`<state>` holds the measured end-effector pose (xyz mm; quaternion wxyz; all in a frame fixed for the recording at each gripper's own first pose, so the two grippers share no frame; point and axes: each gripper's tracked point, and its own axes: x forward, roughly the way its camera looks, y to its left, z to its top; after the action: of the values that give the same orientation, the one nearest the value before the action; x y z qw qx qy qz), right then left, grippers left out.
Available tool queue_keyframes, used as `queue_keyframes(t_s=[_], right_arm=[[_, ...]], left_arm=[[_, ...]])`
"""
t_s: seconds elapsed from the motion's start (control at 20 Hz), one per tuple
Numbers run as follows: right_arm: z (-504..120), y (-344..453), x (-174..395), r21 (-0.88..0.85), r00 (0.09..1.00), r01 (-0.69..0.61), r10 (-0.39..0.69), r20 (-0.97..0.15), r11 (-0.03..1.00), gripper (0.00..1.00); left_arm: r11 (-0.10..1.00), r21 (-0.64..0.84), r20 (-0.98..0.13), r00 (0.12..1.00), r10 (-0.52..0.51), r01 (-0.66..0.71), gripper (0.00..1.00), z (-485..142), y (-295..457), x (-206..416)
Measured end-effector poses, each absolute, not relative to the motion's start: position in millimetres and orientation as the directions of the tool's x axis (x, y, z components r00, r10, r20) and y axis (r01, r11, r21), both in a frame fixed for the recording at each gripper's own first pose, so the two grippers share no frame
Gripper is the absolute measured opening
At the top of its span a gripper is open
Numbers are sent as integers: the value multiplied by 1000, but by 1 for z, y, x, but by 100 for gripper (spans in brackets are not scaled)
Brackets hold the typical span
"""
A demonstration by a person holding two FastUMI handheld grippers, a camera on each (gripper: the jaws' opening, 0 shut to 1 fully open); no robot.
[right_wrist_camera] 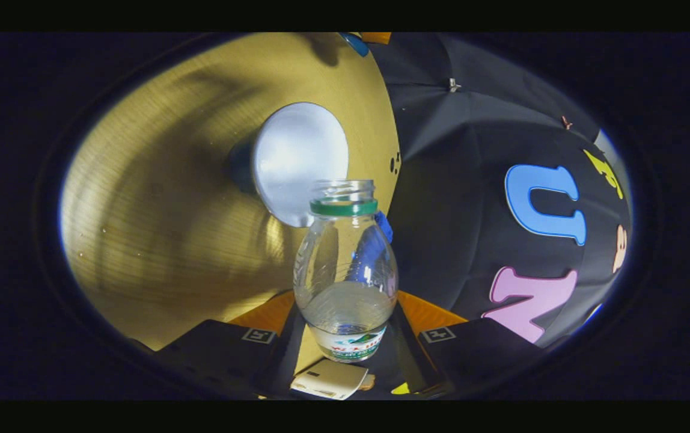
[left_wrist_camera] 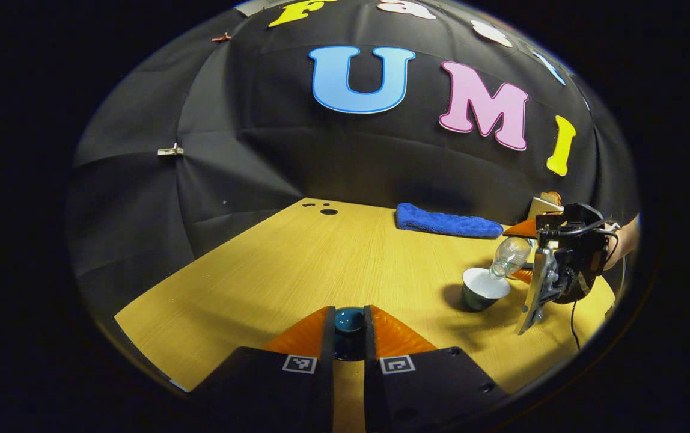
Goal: Open the teacup lid with one hand, grasp the water bottle and pour water into the teacup with the other hand; after pouring, place the water bottle on the coaster and then close the teacup lid.
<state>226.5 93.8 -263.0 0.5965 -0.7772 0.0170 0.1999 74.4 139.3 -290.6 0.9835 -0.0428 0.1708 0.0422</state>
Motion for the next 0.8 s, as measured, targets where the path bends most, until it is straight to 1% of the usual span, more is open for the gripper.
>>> queue_keyframes(t_s=[0.3,0.6,0.65,0.7,0.8], right_arm=[[-260,100,229,-904,909,-250,236,-343,-348,72],[-260,102,231,-900,908,-242,243,-343,-363,72],[-259,102,231,-897,906,-238,247,-343,-373,72],[-259,103,232,-893,904,-234,253,-345,-383,72],[-258,104,233,-888,902,-227,256,-346,-400,72]], left_arm=[[993,-72,-342,938,59,-89,24,-293,135,71],[994,-73,-345,937,52,-82,24,-293,131,70],[994,-72,-344,937,51,-80,27,-294,130,71],[994,-70,-343,938,51,-80,24,-293,129,72],[994,-72,-341,939,49,-78,24,-292,128,72]])
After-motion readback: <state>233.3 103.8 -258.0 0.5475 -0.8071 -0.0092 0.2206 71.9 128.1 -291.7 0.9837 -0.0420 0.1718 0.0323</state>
